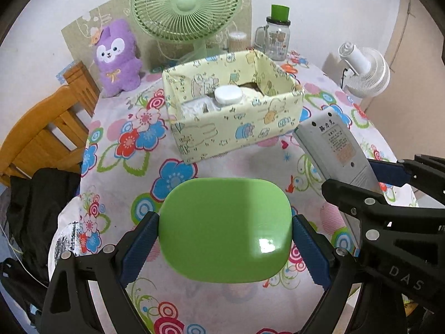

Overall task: Organize rigid objects
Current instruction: 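Carry the green lid over the basket with the left tool while the right carries the white box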

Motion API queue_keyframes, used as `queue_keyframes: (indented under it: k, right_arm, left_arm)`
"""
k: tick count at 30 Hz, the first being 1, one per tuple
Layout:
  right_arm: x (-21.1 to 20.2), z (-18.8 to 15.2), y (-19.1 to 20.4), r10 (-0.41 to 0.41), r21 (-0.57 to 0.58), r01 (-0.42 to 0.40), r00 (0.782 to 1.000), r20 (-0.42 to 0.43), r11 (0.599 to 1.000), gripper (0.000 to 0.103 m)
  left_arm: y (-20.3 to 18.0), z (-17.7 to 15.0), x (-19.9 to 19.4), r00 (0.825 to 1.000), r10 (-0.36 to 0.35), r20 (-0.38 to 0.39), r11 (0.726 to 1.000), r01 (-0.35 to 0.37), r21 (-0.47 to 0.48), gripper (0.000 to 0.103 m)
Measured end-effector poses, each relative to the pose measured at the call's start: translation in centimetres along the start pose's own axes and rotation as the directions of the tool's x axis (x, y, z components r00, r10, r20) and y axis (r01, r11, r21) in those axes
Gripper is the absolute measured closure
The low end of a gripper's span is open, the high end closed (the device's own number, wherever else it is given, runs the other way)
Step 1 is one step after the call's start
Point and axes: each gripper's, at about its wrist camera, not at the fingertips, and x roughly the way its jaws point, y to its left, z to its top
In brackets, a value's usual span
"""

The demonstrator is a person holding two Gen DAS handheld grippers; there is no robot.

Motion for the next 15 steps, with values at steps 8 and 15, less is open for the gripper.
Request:
queue_keyframes:
  k: [8,15]
  right_arm:
    - [-0.4,1.7,-1.0,0.012,0.002,-0.012,1.000,0.001,1.000,0.054]
    - [-0.6,4.4,-2.1,0.042,-0.010,-0.042,0.999,0.009,0.999,0.054]
  left_arm:
    - [-0.1,1.7,-0.3,1.000,0.021,0.016,0.999,-0.020,-0.025,0.008]
    - [-0.2,4.2,-0.6,0.999,0.042,0.031,0.998,-0.040,-0.054,0.008]
